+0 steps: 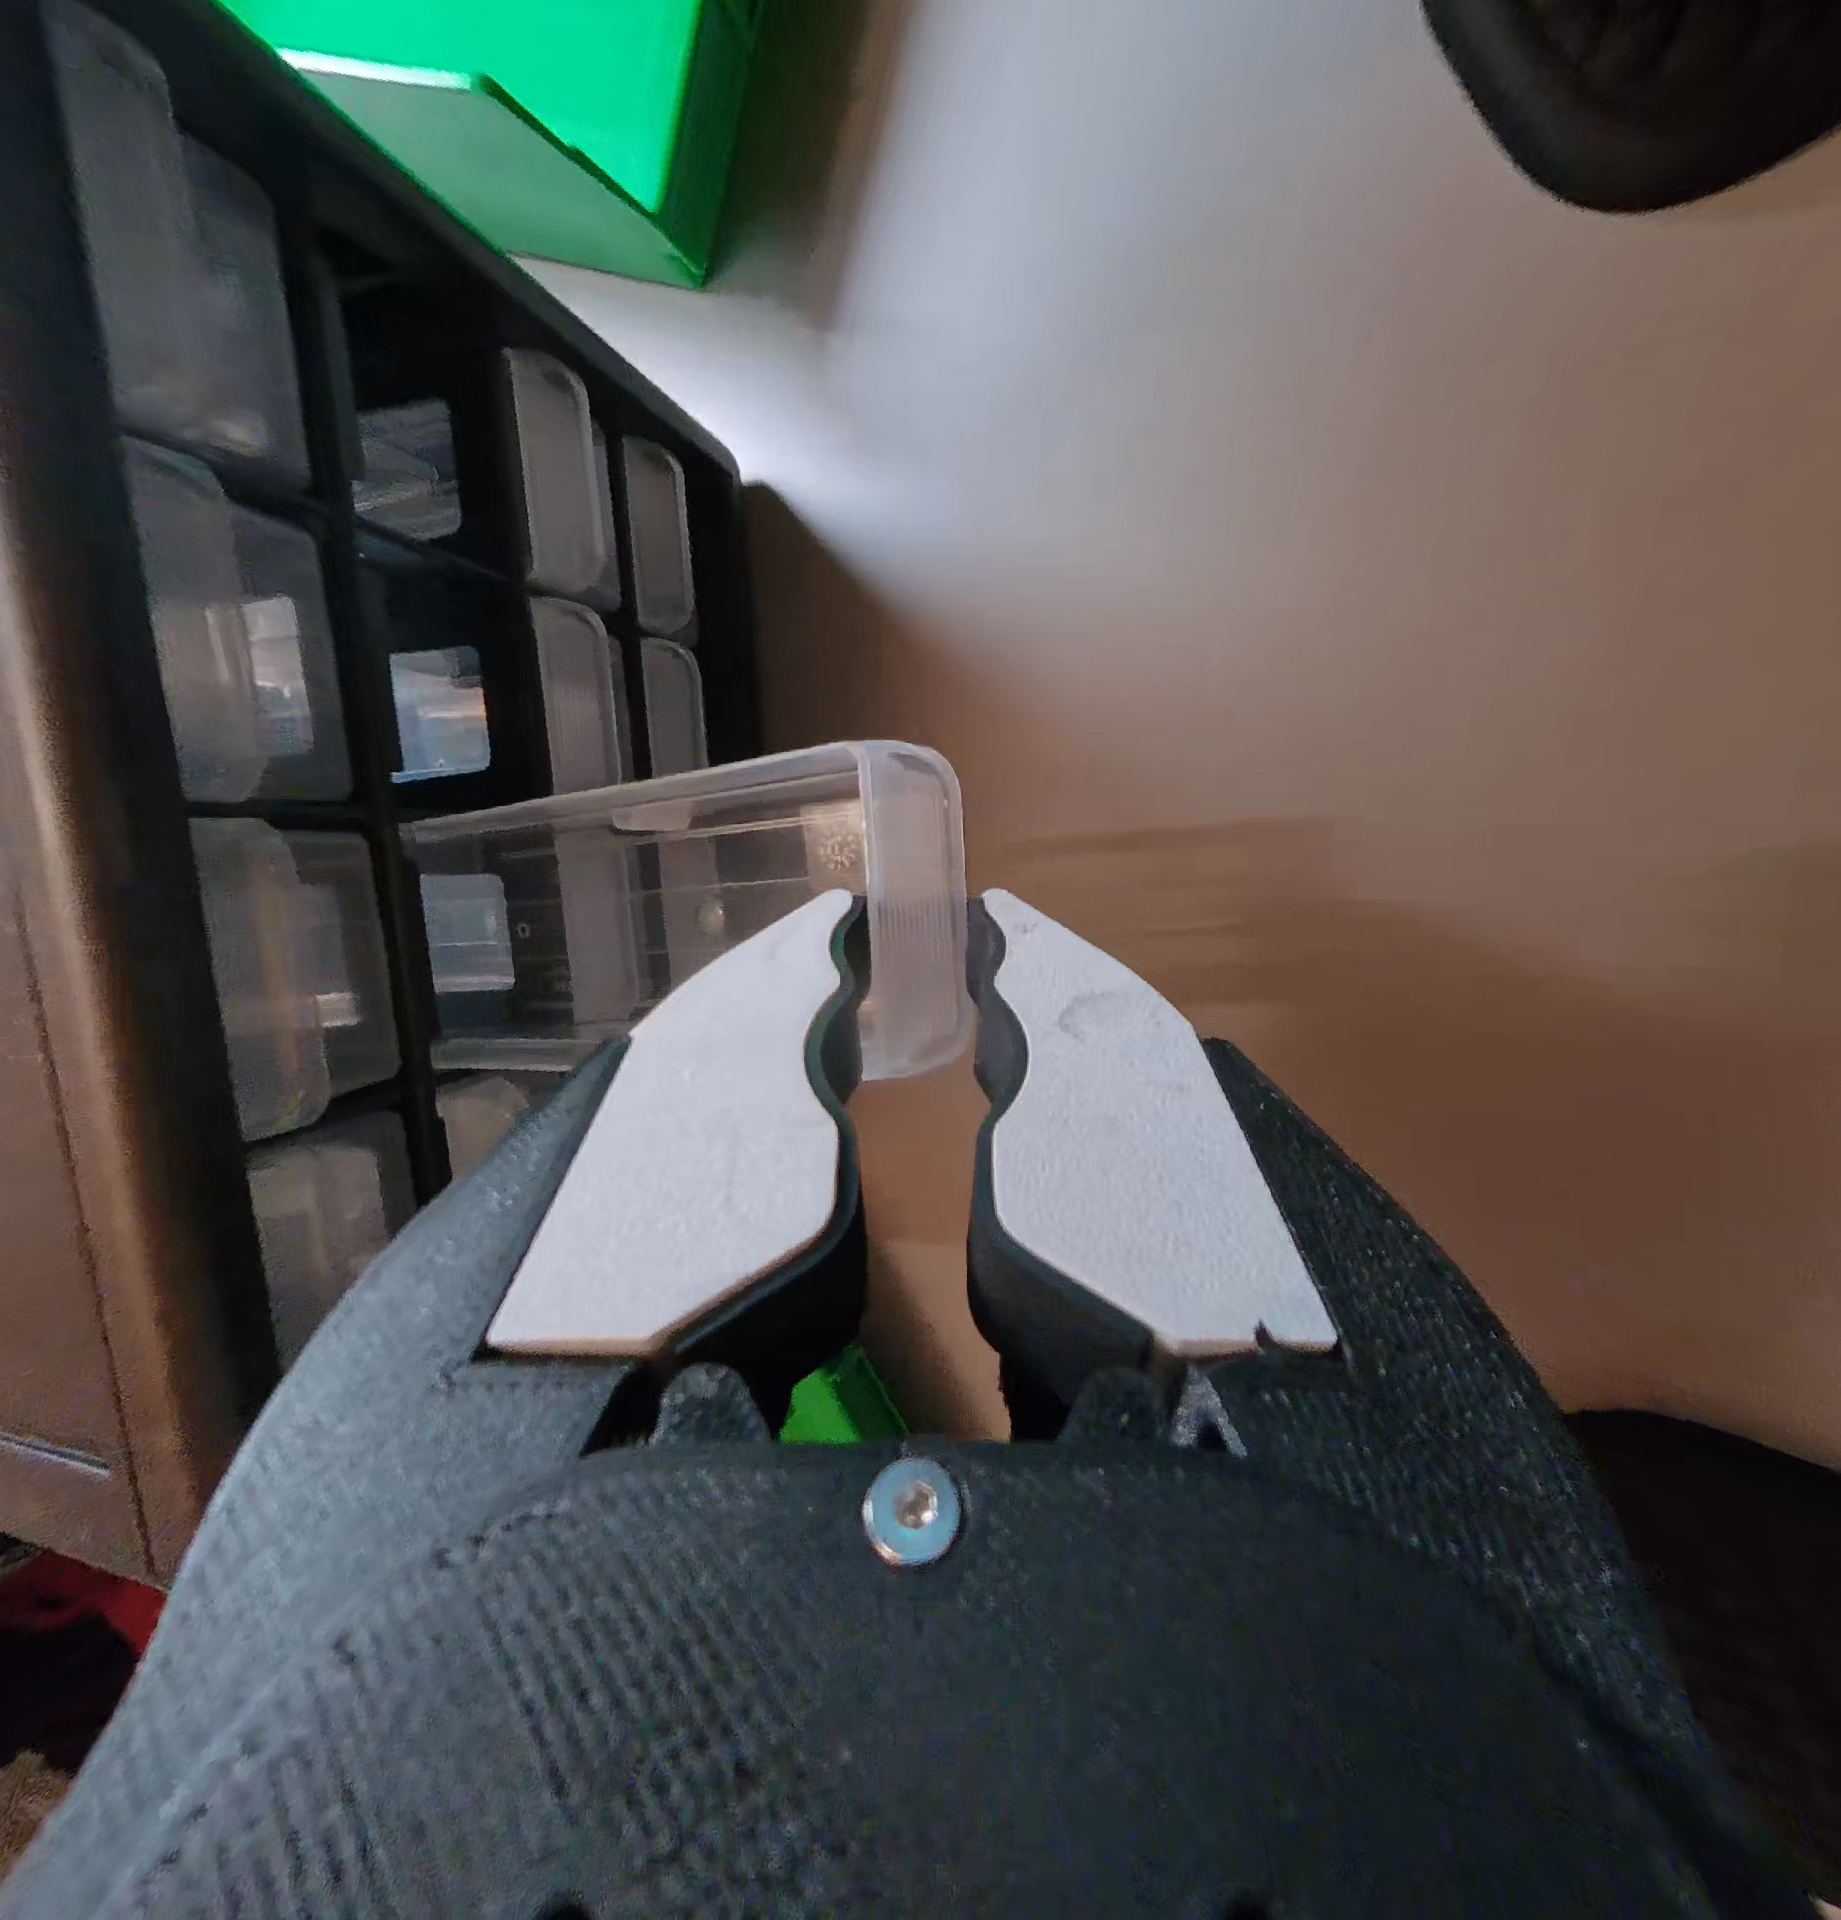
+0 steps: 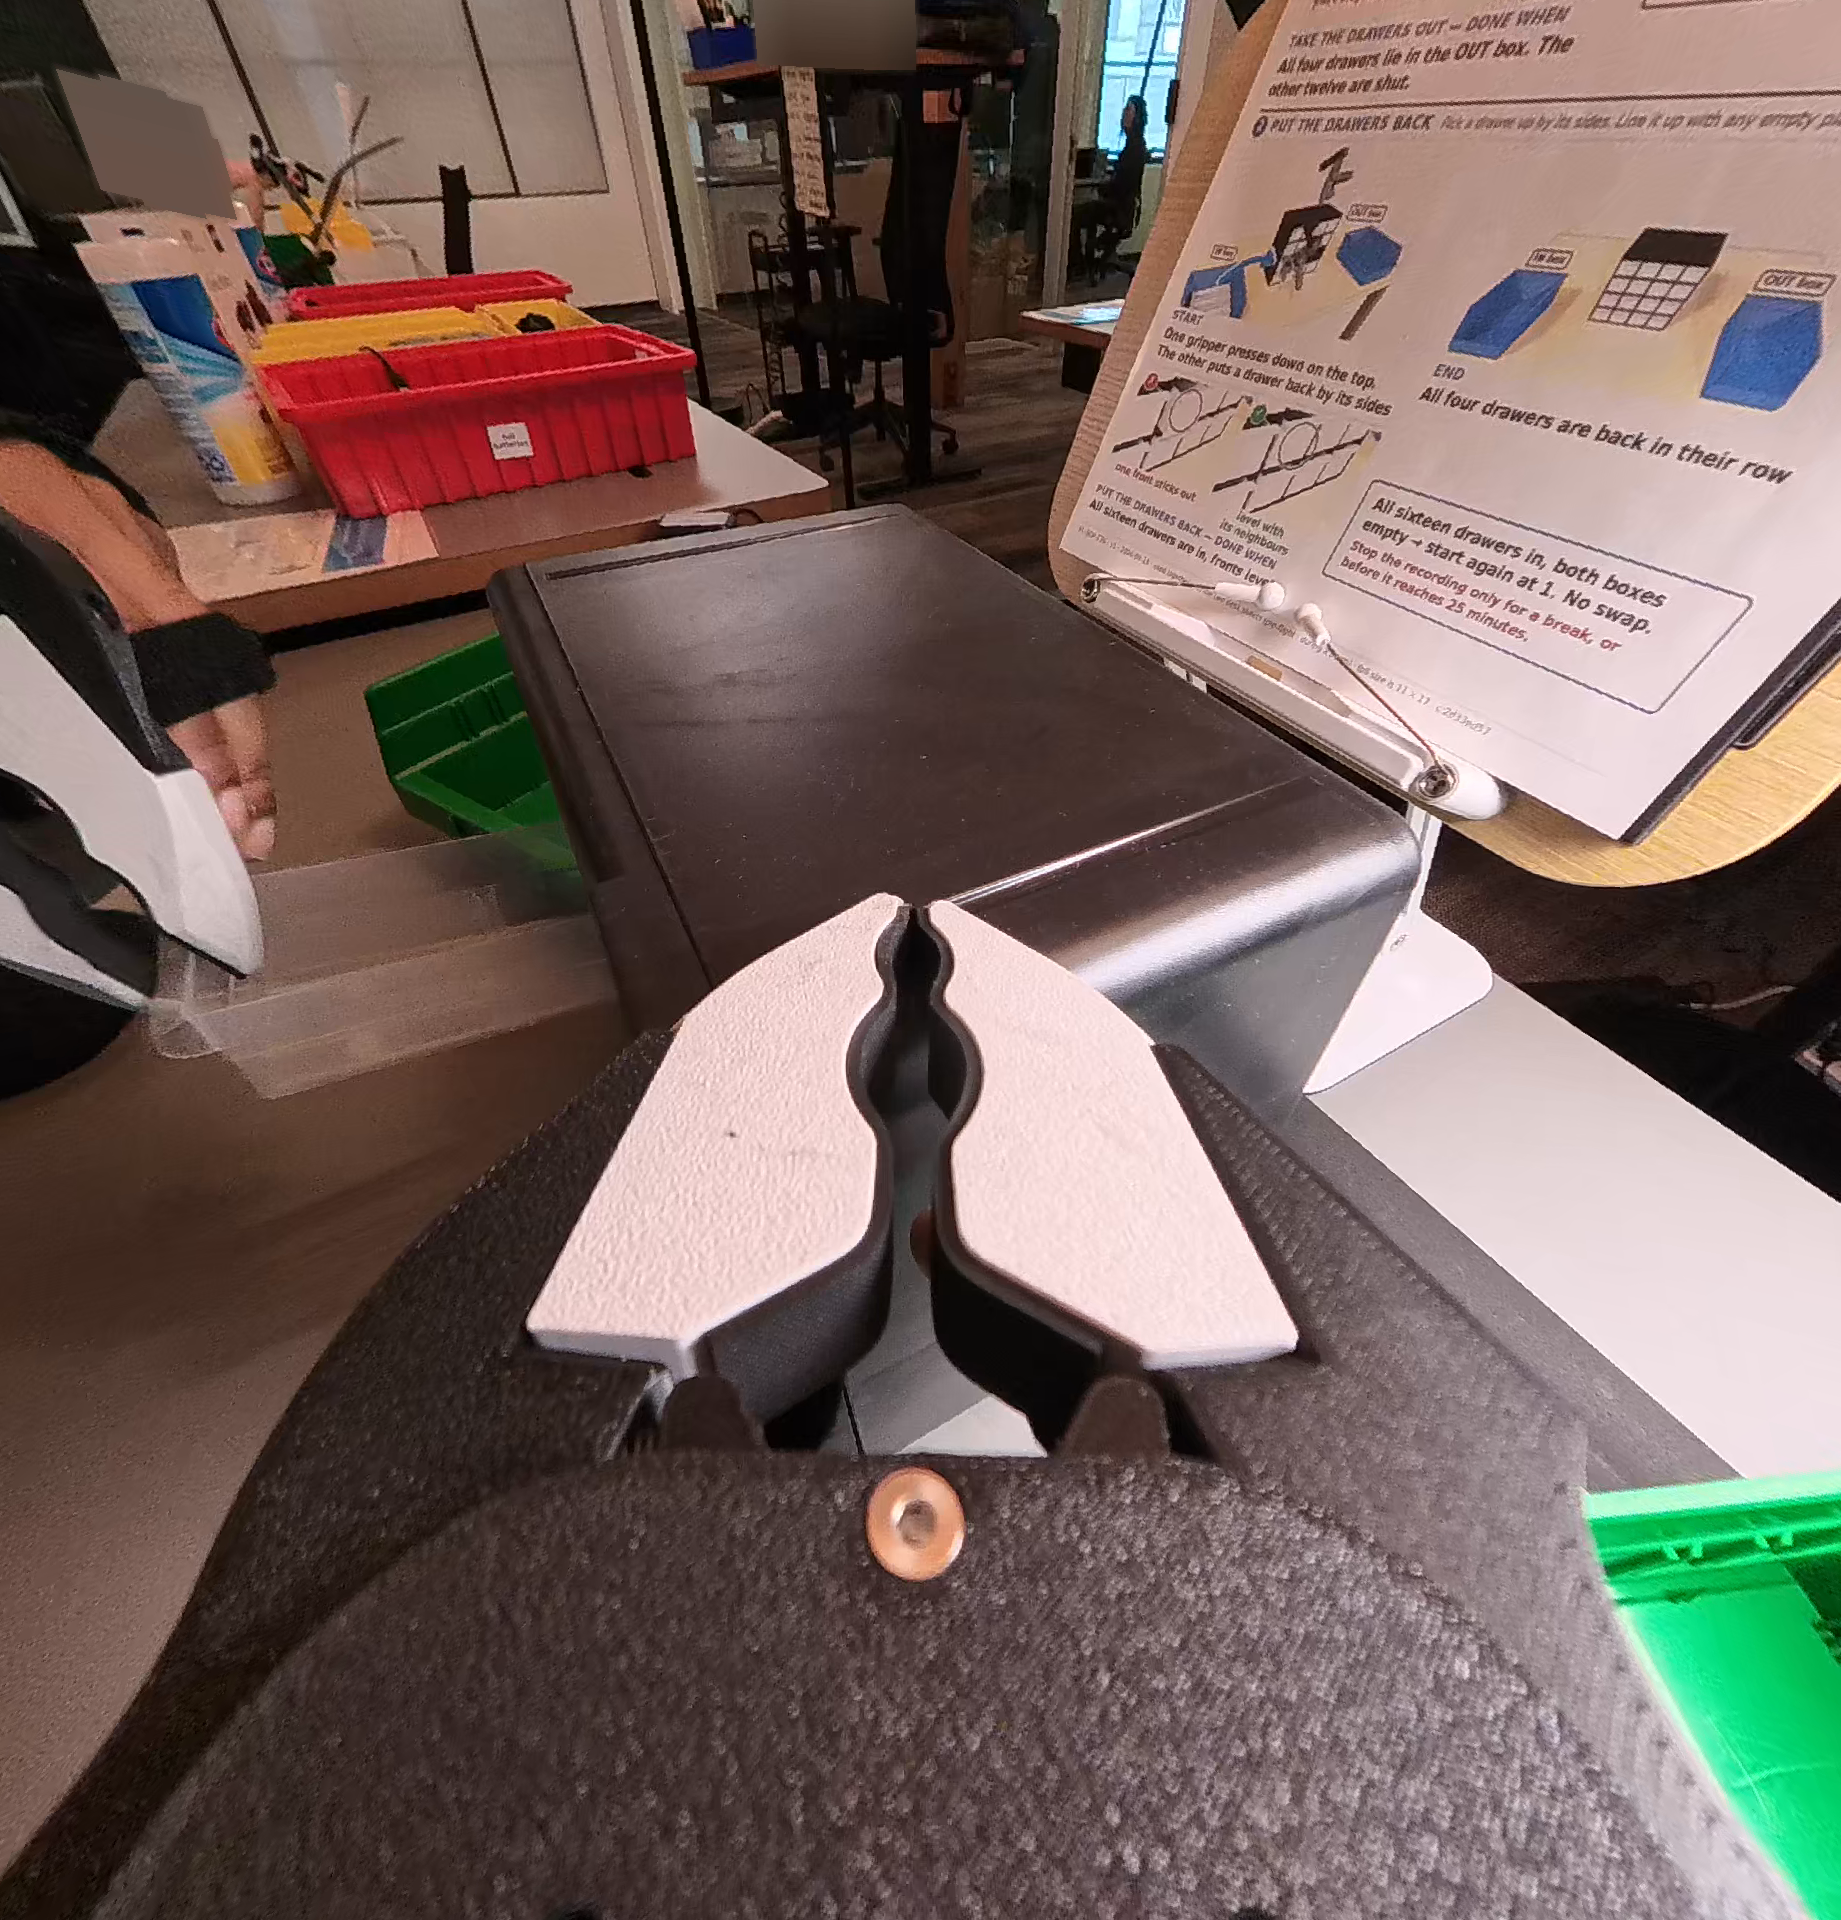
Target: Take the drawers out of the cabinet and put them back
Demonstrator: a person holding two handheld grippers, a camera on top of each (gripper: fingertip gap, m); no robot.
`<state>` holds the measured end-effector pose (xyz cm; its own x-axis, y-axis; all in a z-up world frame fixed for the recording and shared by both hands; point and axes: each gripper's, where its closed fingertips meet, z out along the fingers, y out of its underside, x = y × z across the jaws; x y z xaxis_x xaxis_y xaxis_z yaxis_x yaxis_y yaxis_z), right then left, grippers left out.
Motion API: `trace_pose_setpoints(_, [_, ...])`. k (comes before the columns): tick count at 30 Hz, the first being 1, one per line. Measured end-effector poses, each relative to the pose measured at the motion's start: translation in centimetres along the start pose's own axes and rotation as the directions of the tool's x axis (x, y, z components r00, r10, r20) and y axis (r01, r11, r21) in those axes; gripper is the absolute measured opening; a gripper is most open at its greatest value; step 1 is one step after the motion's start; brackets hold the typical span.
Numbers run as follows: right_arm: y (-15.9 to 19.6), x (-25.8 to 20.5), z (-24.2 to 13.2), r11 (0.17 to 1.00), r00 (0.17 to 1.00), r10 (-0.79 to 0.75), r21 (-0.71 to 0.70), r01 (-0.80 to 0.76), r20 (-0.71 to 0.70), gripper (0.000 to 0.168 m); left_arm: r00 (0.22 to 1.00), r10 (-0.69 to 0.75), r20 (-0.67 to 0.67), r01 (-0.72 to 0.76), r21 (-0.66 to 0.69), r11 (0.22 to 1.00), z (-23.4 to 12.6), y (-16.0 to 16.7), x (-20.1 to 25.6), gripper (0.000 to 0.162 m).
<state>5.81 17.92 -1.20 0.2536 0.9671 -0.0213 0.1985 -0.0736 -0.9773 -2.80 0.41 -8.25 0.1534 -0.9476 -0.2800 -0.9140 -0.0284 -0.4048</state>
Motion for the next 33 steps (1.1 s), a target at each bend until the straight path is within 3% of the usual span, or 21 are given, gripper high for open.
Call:
trace_pose_setpoints(3, [0.0, 0.0, 0.0, 1.0, 1.0, 0.002, 0.001, -0.002, 0.003, 0.0, 0.998, 0.021, 0.064, -0.019, -0.017, 1.0, 0.8, 0.9, -0.8, 0.018])
trace_pose_setpoints(7, [0.0, 0.0, 0.0, 1.0, 1.0, 0.001, 0.001, -0.001, 0.004, 0.0, 0.955, 0.072, 0.288, -0.052, -0.077, 0.996, 2.1, 2.9, -5.0, 0.019])
trace_pose_setpoints(10, [0.0, 0.0, 0.0, 1.0, 1.0, -0.003, -0.002, 0.003, 0.002, 0.0, 0.917, 0.031, 0.397, -0.001, -0.076, 0.997, 2.6, 3.9, -7.9, 0.026])
trace_pose_setpoints(15, [0.0, 0.0, 0.0, 1.0, 1.0, 0.003, 0.005, -0.003, 0.011, 0.0, 0.894, -0.048, 0.445, 0.038, 0.031, 0.999, 1.8, 3.4, -8.7, 0.032])
trace_pose_setpoints(21, [0.0, 0.0, 0.0, 0.999, 0.999, 0.034, 0.024, -0.035, 0.039, 0.0, 0.853, -0.012, 0.522, -0.033, 0.077, 0.996, 1.0, 3.0, -7.7, 0.001])
trace_pose_setpoints(33, [0.0, 0.0, 0.0, 0.999, 0.999, 0.036, 0.028, -0.037, 0.037, 0.0, 0.76, -0.118, 0.639, 0.095, 0.07, 0.993, 2.4, 3.7, -10.0, 0.0])
